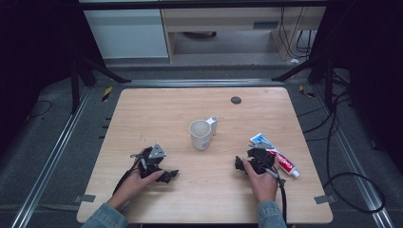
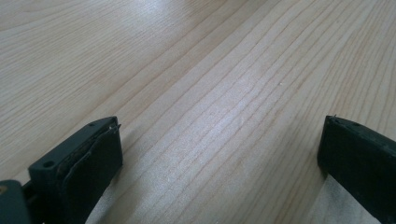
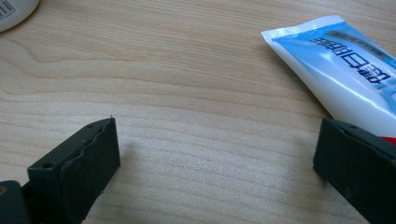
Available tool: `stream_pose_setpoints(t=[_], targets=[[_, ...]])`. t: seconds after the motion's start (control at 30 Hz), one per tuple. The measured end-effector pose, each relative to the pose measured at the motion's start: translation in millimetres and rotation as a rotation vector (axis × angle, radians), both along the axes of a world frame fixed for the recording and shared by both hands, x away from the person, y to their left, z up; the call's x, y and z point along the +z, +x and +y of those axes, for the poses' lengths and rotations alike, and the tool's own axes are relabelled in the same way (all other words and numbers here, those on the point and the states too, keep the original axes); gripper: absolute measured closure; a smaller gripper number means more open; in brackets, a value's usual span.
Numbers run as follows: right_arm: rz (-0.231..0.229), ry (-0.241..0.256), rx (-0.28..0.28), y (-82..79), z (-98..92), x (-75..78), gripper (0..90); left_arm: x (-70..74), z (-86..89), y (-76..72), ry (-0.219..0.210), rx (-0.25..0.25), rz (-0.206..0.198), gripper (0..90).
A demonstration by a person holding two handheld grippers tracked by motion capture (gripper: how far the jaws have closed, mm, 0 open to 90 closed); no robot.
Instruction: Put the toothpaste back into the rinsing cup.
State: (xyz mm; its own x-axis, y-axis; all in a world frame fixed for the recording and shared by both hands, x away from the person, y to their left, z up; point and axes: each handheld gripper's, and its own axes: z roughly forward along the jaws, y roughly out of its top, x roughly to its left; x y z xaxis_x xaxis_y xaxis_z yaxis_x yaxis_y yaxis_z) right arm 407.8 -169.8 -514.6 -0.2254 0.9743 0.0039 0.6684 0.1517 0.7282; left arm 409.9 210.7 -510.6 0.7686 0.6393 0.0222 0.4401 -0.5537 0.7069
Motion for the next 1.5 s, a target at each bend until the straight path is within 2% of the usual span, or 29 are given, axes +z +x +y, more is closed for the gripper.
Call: stream_pose_setpoints(t=[0.17,0.27,0.37,0.43,0.5,0.53,0.6,0.7,0.8,0.93,1.07,1.3,1.37,1.4,1.43,1.47,1.5], targets=[[0.002,0.001,0.012,-0.2,-1.1,0.2,0.7,-0.1,0.0,0.1,-0.001,-0.001,0.0,0.0],[0.001,0.001,0.039,0.2,-2.9,0.3,1.4,-0.1,0.0,0.1,-0.001,-0.001,0.0,0.0],[0.017,0.0,0.062,-1.0,-6.0,3.8,9.6,-0.1,0.2,-0.2,-0.002,0.001,0.0,0.0],[0.021,-0.024,0.089,-4.6,-7.0,11.0,10.2,-0.1,0.2,-0.2,-0.002,0.0,0.0,0.0],[0.028,-0.071,0.11,-8.4,-6.8,20.7,9.5,-0.1,0.2,-0.2,-0.002,0.0,0.0,0.0],[0.062,-0.093,0.119,-10.1,-8.7,29.9,7.6,-0.1,0.3,-0.2,-0.002,0.0,0.0,0.0],[0.08,-0.103,0.127,-10.3,-10.3,34.1,7.7,-0.1,0.3,-0.3,-0.002,0.0,0.0,0.0],[0.104,-0.156,0.144,-9.1,-14.9,46.3,9.2,-0.1,0.3,-0.2,-0.002,0.001,0.0,0.0],[0.151,-0.229,0.164,-3.5,-22.0,58.2,11.8,-0.1,0.9,-0.2,-0.004,0.012,0.002,0.0],[0.177,-0.242,0.169,1.3,-28.7,65.0,14.4,-0.1,1.0,0.5,-0.003,0.017,0.002,0.0],[0.229,-0.261,0.18,8.9,-37.1,72.4,18.7,-0.1,1.0,1.2,-0.003,0.021,0.002,0.0],[0.265,-0.292,0.191,24.8,-47.5,86.0,22.9,-0.1,1.0,1.2,-0.004,0.021,0.002,0.0],[0.279,-0.306,0.195,29.9,-48.7,88.3,23.6,-0.2,0.8,1.1,-0.007,0.024,0.002,0.0],[0.301,-0.299,0.197,35.9,-50.4,89.0,24.6,-0.2,0.8,1.1,-0.007,0.023,0.001,0.0],[0.301,-0.299,0.197,35.9,-50.4,89.0,24.6,-0.2,0.8,1.1,-0.007,0.023,0.001,0.0],[0.318,-0.32,0.208,41.5,-52.3,87.8,25.8,-0.2,0.8,1.1,-0.007,0.023,0.001,0.0],[0.318,-0.32,0.208,41.5,-52.3,87.8,25.8,-0.2,0.8,1.1,-0.007,0.023,0.001,0.0]])
